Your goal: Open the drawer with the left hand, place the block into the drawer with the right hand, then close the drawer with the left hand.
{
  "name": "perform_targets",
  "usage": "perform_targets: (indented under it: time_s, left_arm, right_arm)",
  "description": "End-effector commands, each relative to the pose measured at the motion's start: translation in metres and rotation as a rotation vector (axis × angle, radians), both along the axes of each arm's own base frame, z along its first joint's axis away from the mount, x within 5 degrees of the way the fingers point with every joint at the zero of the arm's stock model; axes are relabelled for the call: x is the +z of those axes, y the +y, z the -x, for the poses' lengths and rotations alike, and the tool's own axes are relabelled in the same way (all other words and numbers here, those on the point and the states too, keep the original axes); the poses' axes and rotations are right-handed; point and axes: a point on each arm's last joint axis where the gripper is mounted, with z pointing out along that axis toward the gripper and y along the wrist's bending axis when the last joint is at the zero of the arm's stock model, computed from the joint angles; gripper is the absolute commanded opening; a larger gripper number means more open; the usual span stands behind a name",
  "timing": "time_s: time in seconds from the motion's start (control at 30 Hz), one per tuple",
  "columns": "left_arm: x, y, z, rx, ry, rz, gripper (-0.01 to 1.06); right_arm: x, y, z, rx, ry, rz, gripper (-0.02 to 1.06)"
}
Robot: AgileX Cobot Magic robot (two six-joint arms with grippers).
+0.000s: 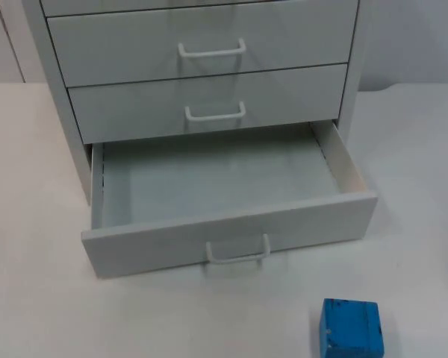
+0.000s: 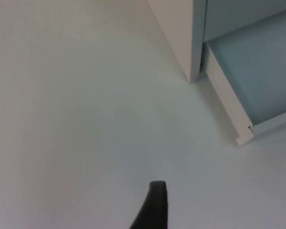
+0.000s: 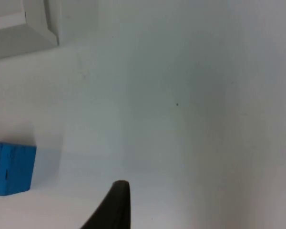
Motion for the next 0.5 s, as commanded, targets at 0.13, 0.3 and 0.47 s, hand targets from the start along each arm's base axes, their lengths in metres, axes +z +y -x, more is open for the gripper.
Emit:
perform_targets:
  time_s: [0.13,0.3,0.47]
  left_arm:
    - [0.010,0.022,0.035,0.087,-0.074,0.041,1.01]
    - [0.015,0.035,0.055,0.119,-0.142,0.039,1.05]
    - [0.017,0.041,0.068,0.124,-0.182,0.064,1.05]
  right_arm:
    - [0.001,0.003,0.001,0.000,0.006,-0.027,1.05]
    - [0.002,0.009,0.002,0.079,0.007,-0.060,1.05]
    - [0.004,0.020,0.003,0.224,-0.014,-0.122,1.05]
